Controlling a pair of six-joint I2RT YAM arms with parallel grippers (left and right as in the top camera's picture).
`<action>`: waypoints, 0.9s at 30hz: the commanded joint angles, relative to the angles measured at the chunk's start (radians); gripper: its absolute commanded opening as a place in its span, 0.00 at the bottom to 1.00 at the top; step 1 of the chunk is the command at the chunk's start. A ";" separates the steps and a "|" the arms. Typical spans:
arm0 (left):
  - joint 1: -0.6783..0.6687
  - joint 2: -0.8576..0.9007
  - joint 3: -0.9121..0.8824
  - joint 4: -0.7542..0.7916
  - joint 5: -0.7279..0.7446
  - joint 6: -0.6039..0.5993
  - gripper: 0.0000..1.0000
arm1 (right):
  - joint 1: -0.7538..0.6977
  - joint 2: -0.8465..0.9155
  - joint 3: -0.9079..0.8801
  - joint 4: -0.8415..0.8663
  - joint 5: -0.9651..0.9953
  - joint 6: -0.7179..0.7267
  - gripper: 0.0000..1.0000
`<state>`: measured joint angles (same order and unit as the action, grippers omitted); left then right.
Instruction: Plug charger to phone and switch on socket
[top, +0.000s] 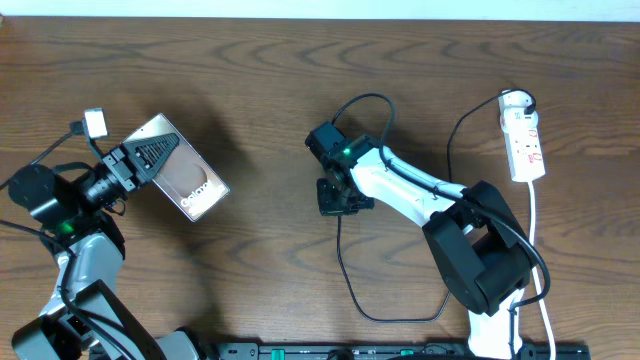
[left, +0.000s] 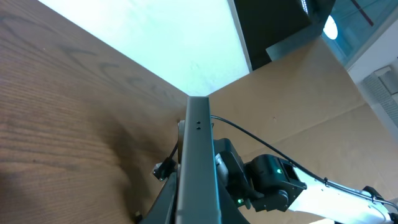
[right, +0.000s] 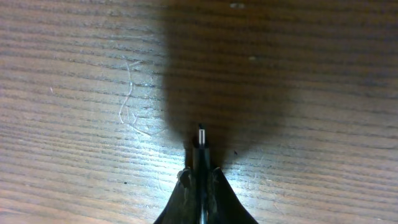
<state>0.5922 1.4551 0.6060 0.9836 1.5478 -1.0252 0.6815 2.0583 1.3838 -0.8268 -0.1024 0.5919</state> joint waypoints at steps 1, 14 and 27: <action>0.002 -0.011 0.002 0.005 0.023 -0.013 0.08 | 0.014 0.095 -0.056 -0.006 -0.013 0.006 0.11; 0.002 -0.011 0.002 0.005 0.023 -0.013 0.08 | 0.014 0.095 -0.056 -0.011 -0.012 0.025 0.02; 0.002 -0.011 0.002 0.005 0.023 -0.013 0.08 | 0.010 0.095 -0.056 0.008 -0.211 -0.065 0.01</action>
<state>0.5922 1.4551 0.6060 0.9836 1.5478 -1.0252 0.6857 2.0602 1.3846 -0.8295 -0.1619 0.5949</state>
